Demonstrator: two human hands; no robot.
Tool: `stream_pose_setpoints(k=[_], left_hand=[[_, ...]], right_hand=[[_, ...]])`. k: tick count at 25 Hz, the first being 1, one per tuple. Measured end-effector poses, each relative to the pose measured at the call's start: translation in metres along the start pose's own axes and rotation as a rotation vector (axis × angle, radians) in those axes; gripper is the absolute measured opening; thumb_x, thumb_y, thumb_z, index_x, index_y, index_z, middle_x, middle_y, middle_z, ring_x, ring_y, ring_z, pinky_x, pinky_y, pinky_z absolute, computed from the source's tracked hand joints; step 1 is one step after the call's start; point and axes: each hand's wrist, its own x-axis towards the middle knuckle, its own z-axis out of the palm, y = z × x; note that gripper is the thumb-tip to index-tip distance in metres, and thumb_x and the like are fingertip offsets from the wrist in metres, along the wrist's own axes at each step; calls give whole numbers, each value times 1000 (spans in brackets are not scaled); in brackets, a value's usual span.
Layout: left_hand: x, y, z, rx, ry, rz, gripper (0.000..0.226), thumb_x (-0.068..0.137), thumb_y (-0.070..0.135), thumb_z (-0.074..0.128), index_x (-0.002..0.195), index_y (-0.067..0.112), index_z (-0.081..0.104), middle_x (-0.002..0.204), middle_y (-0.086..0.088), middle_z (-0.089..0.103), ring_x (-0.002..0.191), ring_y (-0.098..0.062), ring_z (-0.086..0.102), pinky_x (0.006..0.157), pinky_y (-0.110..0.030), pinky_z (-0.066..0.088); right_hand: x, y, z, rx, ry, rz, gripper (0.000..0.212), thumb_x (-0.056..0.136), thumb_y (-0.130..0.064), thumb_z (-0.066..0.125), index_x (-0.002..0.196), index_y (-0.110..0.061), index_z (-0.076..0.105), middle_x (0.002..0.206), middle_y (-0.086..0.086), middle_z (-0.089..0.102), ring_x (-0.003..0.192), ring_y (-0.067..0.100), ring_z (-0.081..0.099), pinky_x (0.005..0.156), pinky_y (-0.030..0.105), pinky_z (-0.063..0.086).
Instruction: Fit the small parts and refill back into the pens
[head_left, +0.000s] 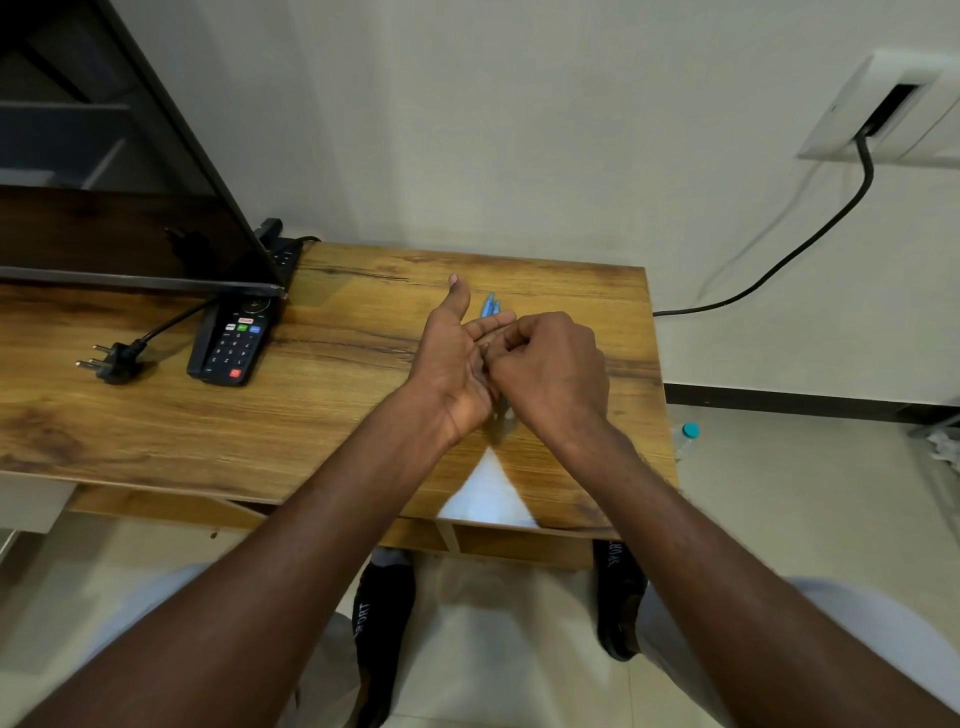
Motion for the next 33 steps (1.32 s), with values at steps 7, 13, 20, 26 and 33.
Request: stream_pose_setpoints(k=[7,13,20,26,33], left_hand=[[1,8,-5,233,66,77,65,106,59,45,126,0,65,113,-19,77,103,-27,76,86,-35,62],[-12,29,-32,1301,273,455,22,100,39,68,101,17,71,93,-1,74,91,-18,69,82,-38,58],[-24,13,-47,1924,245,267,35,78,41,90,89,18,65,85,0,68,80,-17,63,66,-34,51],[-20,14,-45,1924,118,204,22,84,29,86,88,16,69,85,-1,70,82,-17,65,65,-31,48],[-32,50,-47,1519,-41,95,19,86,19,84,92,10,68,79,-5,72,71,-15,66,62,-30,51]], right_hand=[[13,4,-20,805,-184,378,8,89,-17,77,86,-11,79,62,-7,68,55,8,58,48,23,42],[22,15,-32,1064,-361,560,5,91,-21,78,93,-18,76,95,2,79,66,8,59,57,24,41],[22,14,-23,1079,-385,585,33,87,-29,83,116,-14,79,88,-1,66,65,8,55,56,24,43],[21,15,-21,1051,-411,563,21,89,-29,82,104,-17,77,86,-3,67,66,8,55,57,24,43],[20,13,-25,1085,-418,553,7,93,-23,78,97,-18,77,94,-1,77,66,6,56,58,23,41]])
